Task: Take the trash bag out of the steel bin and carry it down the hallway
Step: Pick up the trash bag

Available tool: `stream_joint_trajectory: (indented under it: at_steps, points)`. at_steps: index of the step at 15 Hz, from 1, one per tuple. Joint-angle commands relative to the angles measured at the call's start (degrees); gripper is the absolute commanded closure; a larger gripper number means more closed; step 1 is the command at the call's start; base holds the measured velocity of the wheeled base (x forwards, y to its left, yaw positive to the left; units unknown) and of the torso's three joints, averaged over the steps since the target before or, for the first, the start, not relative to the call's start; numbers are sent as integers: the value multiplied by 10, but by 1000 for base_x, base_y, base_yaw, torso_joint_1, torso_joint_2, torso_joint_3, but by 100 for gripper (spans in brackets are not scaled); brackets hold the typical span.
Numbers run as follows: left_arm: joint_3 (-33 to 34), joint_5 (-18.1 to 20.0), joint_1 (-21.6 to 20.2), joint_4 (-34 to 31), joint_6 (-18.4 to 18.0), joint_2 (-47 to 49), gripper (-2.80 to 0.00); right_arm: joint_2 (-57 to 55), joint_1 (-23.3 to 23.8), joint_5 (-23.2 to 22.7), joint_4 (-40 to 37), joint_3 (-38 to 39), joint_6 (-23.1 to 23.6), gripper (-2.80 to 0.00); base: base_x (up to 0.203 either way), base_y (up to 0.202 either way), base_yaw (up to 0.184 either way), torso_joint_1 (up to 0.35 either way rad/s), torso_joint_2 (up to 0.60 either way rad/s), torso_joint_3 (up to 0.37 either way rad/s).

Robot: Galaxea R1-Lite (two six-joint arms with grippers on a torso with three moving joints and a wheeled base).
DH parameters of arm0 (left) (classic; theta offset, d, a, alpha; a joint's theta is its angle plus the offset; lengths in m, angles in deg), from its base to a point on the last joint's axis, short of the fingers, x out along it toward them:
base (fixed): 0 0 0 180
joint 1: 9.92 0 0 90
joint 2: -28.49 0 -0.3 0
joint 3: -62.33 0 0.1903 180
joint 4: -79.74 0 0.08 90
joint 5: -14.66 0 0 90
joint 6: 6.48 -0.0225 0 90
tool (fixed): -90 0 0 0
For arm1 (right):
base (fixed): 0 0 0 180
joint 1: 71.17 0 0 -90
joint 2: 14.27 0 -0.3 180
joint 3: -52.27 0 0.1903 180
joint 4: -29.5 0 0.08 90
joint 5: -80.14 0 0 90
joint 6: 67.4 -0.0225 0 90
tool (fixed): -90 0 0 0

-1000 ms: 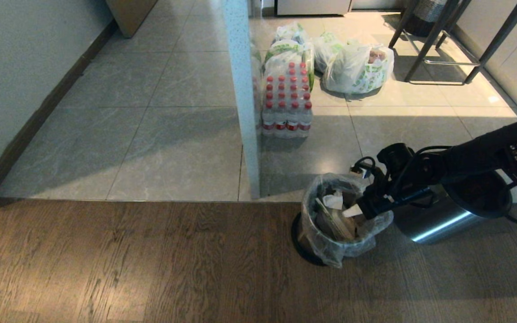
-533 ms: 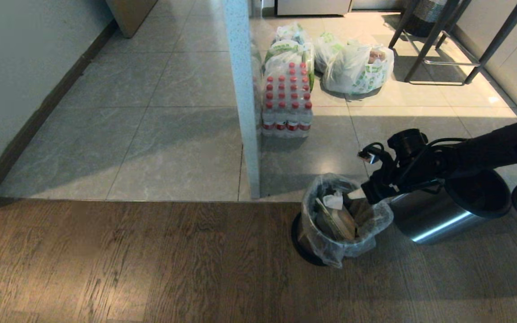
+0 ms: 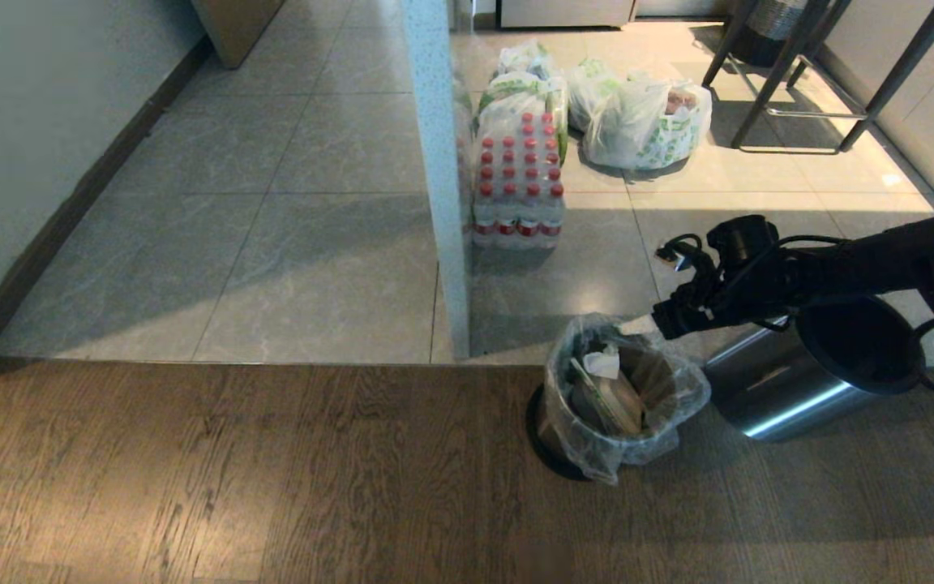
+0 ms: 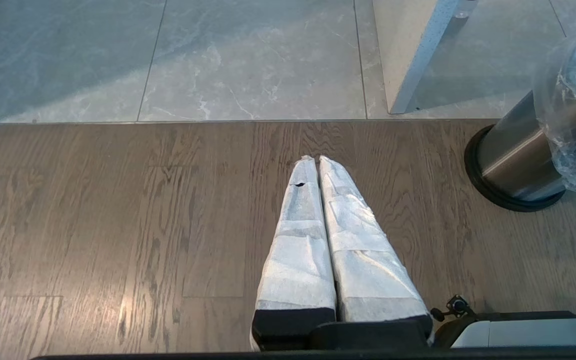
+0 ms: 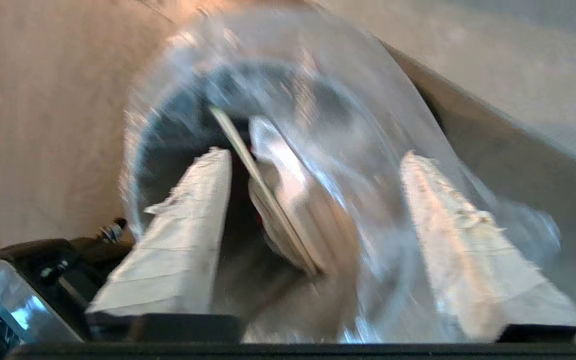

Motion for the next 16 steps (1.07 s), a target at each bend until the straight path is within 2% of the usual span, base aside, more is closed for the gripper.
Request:
stream_joint_trajectory:
  at_steps: [1, 6, 16]
  points:
    - [1, 0, 0, 0, 0, 0, 0, -20, -5, -10, 12, -12, 0, -280, 0, 0, 0, 0, 0, 0]
    - [0, 0, 0, 0, 0, 0, 0, -65, -34, -15, 76, -47, -39, -280, 0, 0, 0, 0, 0, 0]
    - [1, 0, 0, 0, 0, 0, 0, -116, -53, -15, 111, -80, -41, -280, 0, 0, 0, 0, 0, 0]
